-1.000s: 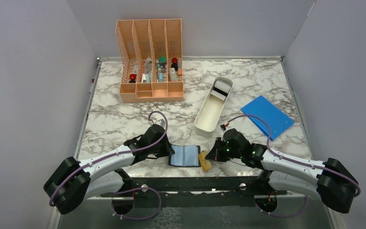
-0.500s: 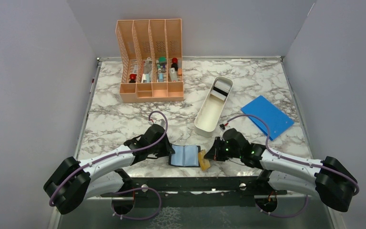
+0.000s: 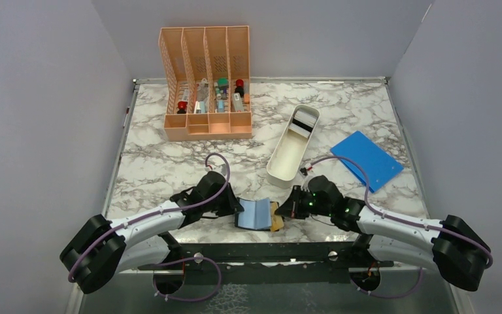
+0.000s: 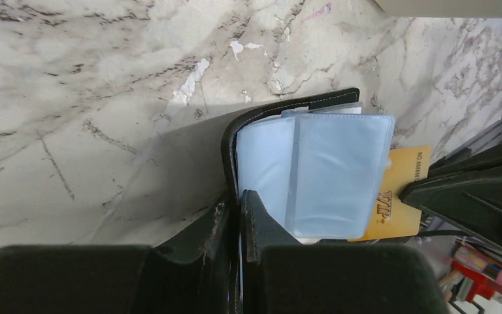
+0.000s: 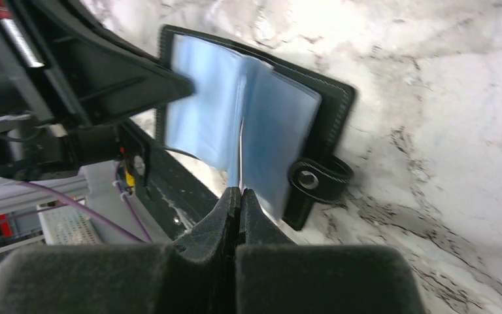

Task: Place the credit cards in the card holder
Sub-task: Insert the credit card into the card holder.

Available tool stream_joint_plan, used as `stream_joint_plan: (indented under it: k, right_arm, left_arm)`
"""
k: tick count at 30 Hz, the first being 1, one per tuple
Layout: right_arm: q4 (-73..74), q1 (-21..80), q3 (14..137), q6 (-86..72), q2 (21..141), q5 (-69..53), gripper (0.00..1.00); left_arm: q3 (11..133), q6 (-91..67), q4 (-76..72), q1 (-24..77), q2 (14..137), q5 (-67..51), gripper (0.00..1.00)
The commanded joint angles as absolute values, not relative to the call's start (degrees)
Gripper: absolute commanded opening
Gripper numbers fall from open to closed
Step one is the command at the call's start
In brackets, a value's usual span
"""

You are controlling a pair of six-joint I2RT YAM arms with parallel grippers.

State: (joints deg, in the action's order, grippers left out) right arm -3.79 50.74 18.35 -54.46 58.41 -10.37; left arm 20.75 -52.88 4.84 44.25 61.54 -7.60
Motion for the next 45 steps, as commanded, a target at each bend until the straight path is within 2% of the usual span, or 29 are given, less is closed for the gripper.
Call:
stream_joint_plan:
  k: [1, 6, 12, 18, 25, 28, 32, 37, 40, 45]
  right_arm:
    - [-11.4, 51.1, 17.5, -56.0, 56.5, -12.6, 0.01]
    - [-14.6, 51.1, 18.3, -56.7, 59.1, -13.5, 0.01]
    - [-15.6, 51.2, 19.2, -56.1, 63.6, -12.5, 0.01]
    - [-15.8, 51.2, 19.8, -55.2, 65.9, -11.5, 0.01]
    - [-16.7, 51.7, 19.8, -55.4, 67.6, -10.8, 0.01]
    - [-17.1, 51.9, 19.5, -55.9, 67.8, -10.4, 0.01]
    - [-18.6, 52.2, 17.1, -57.5, 65.7, -8.4, 0.01]
    - [-19.6, 52.5, 14.4, -59.2, 63.9, -6.5, 0.01]
    - [-18.1, 52.7, 14.1, -60.2, 64.2, -5.7, 0.01]
    - [-18.5, 52.9, 12.0, -61.6, 64.0, -4.2, 0.01]
  left_arm:
    - [18.4, -56.0, -2.8, 44.4, 62.3, -13.4, 0.12]
    - [17.2, -57.6, -7.3, 44.5, 63.8, -16.4, 0.16]
    - [17.0, -58.2, -5.9, 44.5, 61.7, -16.2, 0.38]
    - [17.5, -58.6, -1.0, 44.4, 54.6, -12.8, 0.54]
    - [17.0, -57.9, 0.5, 44.3, 51.9, -10.7, 0.59]
    - [17.6, -56.7, 2.1, 44.3, 53.7, -9.6, 0.55]
    - [18.2, -55.3, 3.0, 44.3, 56.9, -8.5, 0.33]
    - [18.3, -55.2, 1.5, 44.3, 60.7, -10.0, 0.16]
    - [18.1, -55.2, 1.0, 44.4, 61.8, -9.9, 0.11]
    - [17.1, -55.8, -0.1, 44.5, 62.2, -10.0, 0.09]
